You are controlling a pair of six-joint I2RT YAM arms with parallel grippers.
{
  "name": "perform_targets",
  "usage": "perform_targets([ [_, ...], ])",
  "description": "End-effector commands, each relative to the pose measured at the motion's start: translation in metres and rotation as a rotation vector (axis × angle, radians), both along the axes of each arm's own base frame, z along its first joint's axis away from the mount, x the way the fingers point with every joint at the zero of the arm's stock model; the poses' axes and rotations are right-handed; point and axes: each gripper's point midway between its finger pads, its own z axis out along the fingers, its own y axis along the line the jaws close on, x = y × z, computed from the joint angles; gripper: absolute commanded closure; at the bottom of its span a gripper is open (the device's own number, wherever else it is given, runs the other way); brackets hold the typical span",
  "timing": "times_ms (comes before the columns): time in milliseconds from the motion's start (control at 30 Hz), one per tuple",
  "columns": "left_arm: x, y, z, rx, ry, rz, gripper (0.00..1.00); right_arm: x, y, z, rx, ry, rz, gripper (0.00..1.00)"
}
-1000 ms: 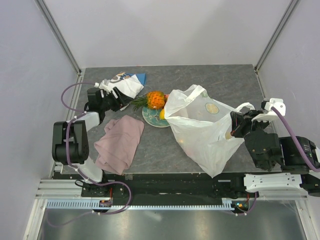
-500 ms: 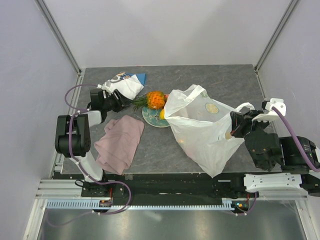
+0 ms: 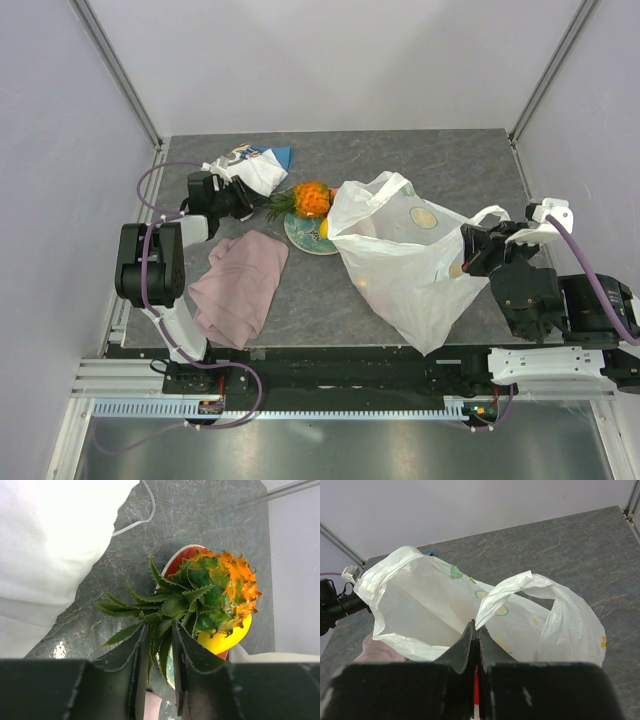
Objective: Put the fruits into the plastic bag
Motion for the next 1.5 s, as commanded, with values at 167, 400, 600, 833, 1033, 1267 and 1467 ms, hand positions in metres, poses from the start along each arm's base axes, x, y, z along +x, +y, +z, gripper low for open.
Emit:
perform_targets([
  [167, 0.01, 0.002, 0.003, 0.021, -0.036, -0.002, 0.86, 0.0, -0.006, -0.001, 0.009, -0.004, -0.016, 1.0],
  [400, 0.007, 0.004, 0.017, 0.046, -0.092, -0.007, 0.99, 0.0, -0.006, -0.002, 0.013, -0.004, -0.015, 1.0],
  [600, 0.001, 0.01, 0.034, 0.08, -0.147, 0.024, 0.98, 0.0, -0.005, -0.003, 0.011, -0.002, -0.012, 1.0],
  [833, -0.008, 0.012, 0.083, 0.073, -0.263, 0.053, 0.98, 0.0, -0.004, -0.003, 0.012, 0.001, -0.007, 1.0],
  [1033, -0.018, 0.017, 0.125, 0.093, -0.379, 0.084, 0.98, 0.0, -0.002, -0.005, 0.003, 0.003, -0.007, 1.0],
  [1267, -0.033, 0.015, 0.162, 0.07, -0.44, 0.092, 0.98, -0.001, -0.003, -0.008, 0.007, 0.005, -0.005, 1.0],
  [1467, -0.052, 0.014, 0.205, 0.07, -0.528, 0.086, 0.98, -0.001, -0.005, -0.01, 0.013, 0.006, -0.008, 1.0],
])
